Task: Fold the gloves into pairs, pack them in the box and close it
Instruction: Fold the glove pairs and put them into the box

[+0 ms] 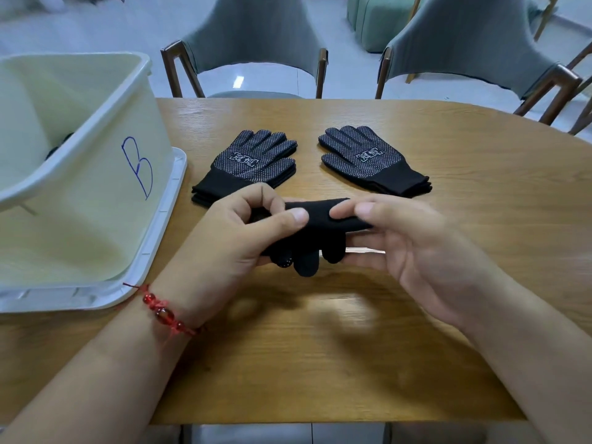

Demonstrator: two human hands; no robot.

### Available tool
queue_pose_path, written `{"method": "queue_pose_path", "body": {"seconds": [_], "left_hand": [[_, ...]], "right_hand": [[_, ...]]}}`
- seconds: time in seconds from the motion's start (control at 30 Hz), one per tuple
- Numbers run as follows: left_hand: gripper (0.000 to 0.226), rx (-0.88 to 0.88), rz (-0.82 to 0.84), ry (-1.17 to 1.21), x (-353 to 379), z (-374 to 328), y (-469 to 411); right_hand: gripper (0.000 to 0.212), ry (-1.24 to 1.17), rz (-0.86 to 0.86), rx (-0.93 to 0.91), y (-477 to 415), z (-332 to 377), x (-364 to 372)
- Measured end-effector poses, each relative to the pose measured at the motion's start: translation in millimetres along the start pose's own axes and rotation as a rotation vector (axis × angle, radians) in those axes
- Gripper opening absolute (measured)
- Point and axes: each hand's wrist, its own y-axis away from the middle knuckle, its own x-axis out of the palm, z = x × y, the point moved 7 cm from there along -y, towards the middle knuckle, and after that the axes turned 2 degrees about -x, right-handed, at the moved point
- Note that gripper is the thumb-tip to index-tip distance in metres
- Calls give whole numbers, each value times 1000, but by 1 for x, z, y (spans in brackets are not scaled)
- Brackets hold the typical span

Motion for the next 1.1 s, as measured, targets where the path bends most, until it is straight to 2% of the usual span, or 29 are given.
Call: {"method": "queue_pose_path", "body": {"seconds": [0.03, 0.1, 0.23, 0.37, 0.5, 0.73, 0.9, 1.1], "left_hand": [[27, 22, -15, -8, -1, 0, -1], [29, 60, -22, -13, -1, -3, -1], [52, 74, -35, -12, -7, -2, -1], [32, 26, -56, 53, -1, -3, 5], [26, 83, -144, -13, -4, -16, 11], [17, 220, -88, -134, -20, -54, 28], [16, 346, -73, -276, -42, -90, 48], [20, 395, -88, -339, -69, -109, 69]], "right_hand": [[17, 49, -28, -22, 0, 2, 2], [16, 98, -88, -70, 1, 6, 7], [13, 94, -150, -154, 1, 14, 17], [23, 111, -208, -241, 0, 21, 21], [28, 144, -247, -312, 2, 28, 28], [44, 136, -190, -350, 3, 47, 53], [22, 201, -86, -387, 1, 72, 82], [19, 220, -73, -450, -10, 95, 109]]}}
